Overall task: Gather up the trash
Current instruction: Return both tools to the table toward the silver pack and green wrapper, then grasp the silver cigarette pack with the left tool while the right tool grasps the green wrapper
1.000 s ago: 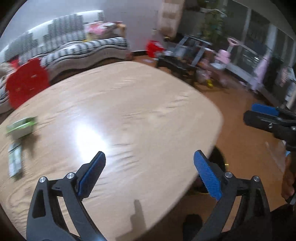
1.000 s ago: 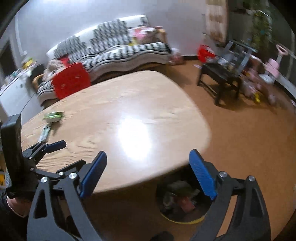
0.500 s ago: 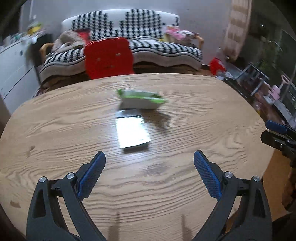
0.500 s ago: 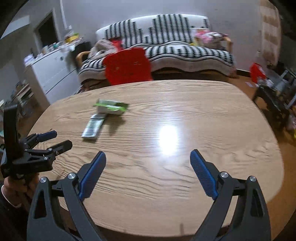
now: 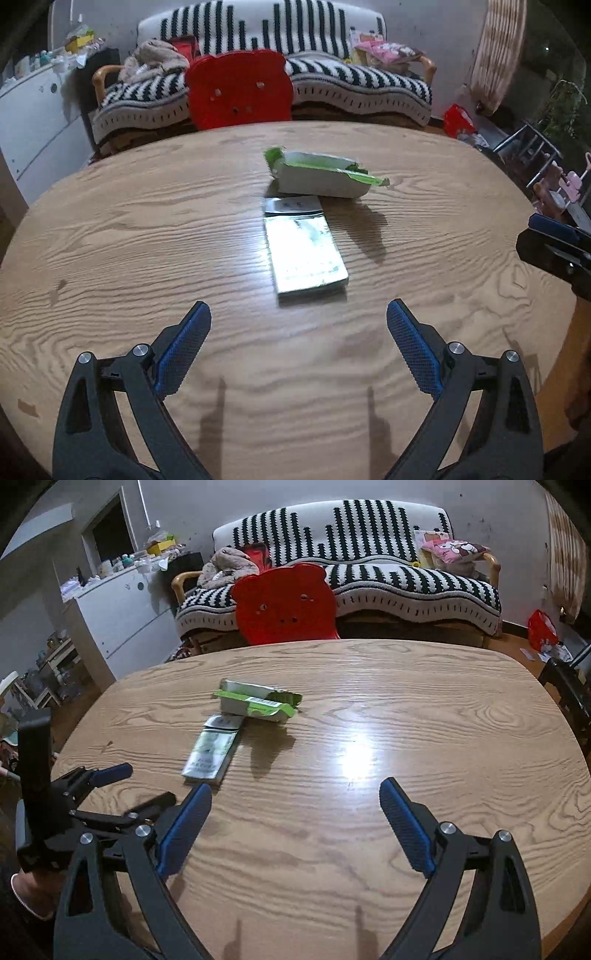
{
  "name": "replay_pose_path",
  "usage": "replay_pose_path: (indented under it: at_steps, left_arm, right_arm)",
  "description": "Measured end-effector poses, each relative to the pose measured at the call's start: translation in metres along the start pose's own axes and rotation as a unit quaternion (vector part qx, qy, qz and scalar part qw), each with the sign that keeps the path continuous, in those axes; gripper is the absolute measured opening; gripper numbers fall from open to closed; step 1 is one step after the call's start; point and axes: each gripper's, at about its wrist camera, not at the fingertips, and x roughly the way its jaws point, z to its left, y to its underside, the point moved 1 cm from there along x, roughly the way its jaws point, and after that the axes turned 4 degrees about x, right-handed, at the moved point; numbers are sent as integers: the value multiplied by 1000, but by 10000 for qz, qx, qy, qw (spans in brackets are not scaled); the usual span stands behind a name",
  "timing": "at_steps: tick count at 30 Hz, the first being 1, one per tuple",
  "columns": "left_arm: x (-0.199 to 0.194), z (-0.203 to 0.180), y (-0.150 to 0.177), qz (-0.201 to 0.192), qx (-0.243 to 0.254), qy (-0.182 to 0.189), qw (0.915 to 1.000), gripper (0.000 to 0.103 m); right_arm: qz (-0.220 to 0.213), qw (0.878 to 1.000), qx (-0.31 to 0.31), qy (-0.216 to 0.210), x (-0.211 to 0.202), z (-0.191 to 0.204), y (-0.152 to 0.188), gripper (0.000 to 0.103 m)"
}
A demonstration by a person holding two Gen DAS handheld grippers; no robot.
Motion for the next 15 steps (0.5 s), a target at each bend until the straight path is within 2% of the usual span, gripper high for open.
replay_pose_path:
  at_steps: [5, 8, 10, 12, 13, 14, 15]
  left_arm:
    - [34, -4, -17, 170, -6, -200, 9997, 93]
    - [50, 3, -21, 306, -156, -279, 9990, 93]
    - [59, 7, -21, 415, -309, -221, 9984, 93]
    - [62, 7, -22, 368, -134, -345, 9986, 91]
    - [62, 8, -22, 342, -91, -403, 9986, 84]
    - [60, 10, -23, 290, -61, -464, 9985, 69]
    - [59, 11, -23, 255, -24, -539, 9982, 62]
  right_arm:
    - [196, 9998, -55, 22, 32, -4, -10, 89]
    - [291, 9991, -294, 41, 53, 0, -19, 89]
    - [311, 9984, -482, -30, 67, 6, -27, 89]
    - [355, 9978, -524, -216, 80, 12, -35, 89]
    - [403, 9970, -575, -312, 88, 16, -38, 89]
    - [435, 9962, -668, -348, 95, 20, -40, 89]
    - [462, 9951, -801, -335, 102, 24, -42, 89]
